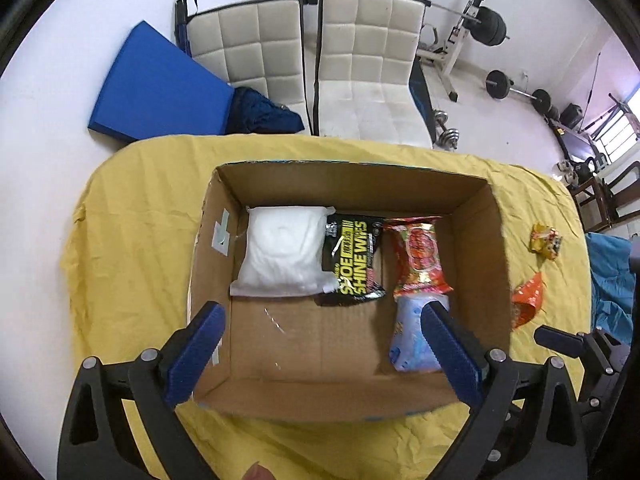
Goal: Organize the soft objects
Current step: 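Open both tools to release the packs into the box, then grasp the orange snack bag with the left tool while the right tool grasps the yellow GUOBA bag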
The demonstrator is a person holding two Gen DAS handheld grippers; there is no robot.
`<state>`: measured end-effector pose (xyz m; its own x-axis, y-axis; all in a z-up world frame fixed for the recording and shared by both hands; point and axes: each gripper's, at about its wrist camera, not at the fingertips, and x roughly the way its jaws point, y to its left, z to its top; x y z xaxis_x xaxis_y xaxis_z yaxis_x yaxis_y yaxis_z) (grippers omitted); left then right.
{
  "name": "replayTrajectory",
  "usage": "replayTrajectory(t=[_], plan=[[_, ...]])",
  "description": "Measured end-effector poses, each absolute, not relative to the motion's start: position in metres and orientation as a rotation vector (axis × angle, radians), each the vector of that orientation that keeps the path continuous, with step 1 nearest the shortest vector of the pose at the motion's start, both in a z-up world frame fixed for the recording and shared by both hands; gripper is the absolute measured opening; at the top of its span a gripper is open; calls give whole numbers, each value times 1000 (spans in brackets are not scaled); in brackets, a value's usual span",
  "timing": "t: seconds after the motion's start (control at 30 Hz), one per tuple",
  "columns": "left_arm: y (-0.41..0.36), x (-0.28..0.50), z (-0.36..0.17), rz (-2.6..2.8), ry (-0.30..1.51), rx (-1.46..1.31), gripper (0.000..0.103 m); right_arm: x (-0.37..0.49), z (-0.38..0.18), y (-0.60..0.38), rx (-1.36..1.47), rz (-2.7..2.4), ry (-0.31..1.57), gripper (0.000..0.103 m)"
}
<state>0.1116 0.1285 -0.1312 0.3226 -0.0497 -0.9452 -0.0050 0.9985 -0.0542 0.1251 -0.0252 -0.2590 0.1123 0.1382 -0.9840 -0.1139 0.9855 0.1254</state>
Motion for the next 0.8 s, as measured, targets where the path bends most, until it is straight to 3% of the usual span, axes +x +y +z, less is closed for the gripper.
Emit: replayTrajectory(t=[0.47,0.8], plan=[[83,77,-79,-50,1159,-36,100,92,-225,-86,113,186,1380,103],[-38,93,-84,-193,1158,98,100,70,-241,-242,256,-57,1398,103]])
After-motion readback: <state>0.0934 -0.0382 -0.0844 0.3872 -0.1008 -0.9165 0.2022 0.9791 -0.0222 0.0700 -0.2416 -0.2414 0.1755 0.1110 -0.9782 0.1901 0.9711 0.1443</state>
